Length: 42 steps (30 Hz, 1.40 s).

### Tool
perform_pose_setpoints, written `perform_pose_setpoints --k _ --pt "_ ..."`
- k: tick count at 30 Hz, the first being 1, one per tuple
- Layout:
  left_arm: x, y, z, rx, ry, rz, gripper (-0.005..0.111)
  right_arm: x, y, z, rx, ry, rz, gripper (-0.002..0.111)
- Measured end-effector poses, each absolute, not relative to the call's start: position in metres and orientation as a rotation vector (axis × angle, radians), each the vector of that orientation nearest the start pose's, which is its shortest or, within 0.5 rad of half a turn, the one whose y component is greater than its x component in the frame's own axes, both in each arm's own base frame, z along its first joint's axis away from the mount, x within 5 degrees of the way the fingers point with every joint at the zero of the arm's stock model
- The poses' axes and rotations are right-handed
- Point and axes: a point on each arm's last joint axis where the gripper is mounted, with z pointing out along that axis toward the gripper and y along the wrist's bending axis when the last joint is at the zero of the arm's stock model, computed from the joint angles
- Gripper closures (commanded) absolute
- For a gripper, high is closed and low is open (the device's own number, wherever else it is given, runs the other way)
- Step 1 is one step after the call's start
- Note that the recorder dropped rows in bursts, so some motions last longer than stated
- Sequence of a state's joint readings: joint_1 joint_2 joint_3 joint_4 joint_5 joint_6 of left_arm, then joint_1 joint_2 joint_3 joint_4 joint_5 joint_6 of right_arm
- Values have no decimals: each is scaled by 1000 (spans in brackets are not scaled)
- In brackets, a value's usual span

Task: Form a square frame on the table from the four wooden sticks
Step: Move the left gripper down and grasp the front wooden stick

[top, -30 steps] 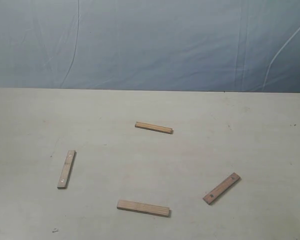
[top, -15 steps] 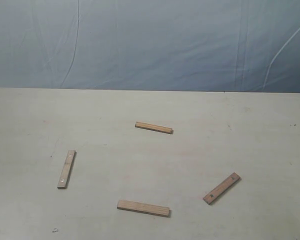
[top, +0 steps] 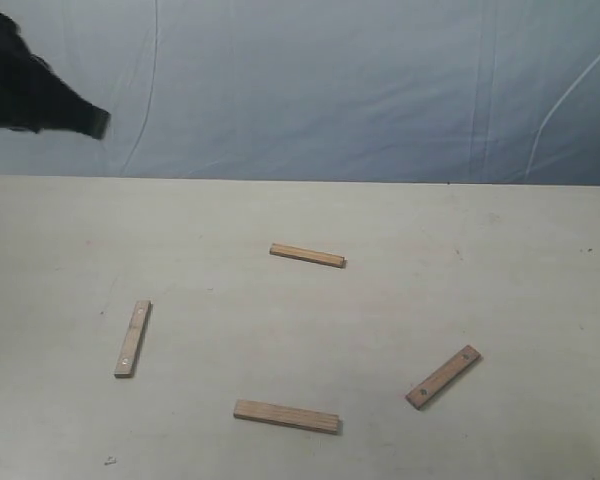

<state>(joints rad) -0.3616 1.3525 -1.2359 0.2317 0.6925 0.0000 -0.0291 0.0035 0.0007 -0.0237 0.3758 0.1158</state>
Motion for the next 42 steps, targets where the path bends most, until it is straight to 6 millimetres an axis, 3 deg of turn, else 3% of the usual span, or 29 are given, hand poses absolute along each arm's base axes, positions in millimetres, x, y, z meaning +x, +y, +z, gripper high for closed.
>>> perform_pose_setpoints --k 4,6,15,22,29,33,37,39,41,42 --pt "289 -154 311 1151 2369 -314 106 53 -2 179 120 1860 37 109" --pt "287 -174 288 1397 2349 -376 98 53 -2 179 120 1860 37 109" --pt "276 -227 238 1905 2120 -348 62 53 -2 179 120 1860 37 109" --pt "267 -261 184 2303 1854 -307 49 53 -2 179 120 1860 37 109" --pt "272 -276 146 2343 1800 -263 43 53 -2 179 120 1860 37 109" --pt "273 -277 135 2352 1814 -259 43 53 -2 179 120 1860 37 109" --pt "279 -281 123 2247 1899 -232 44 53 -2 179 120 1860 37 109" --pt "281 -282 119 2203 1945 -220 49 53 -2 179 120 1860 37 109" --pt "280 -282 119 2217 1950 -207 69 53 -2 179 120 1860 37 109" --pt "278 -283 119 2233 1945 -205 89 53 -2 179 120 1860 37 109"
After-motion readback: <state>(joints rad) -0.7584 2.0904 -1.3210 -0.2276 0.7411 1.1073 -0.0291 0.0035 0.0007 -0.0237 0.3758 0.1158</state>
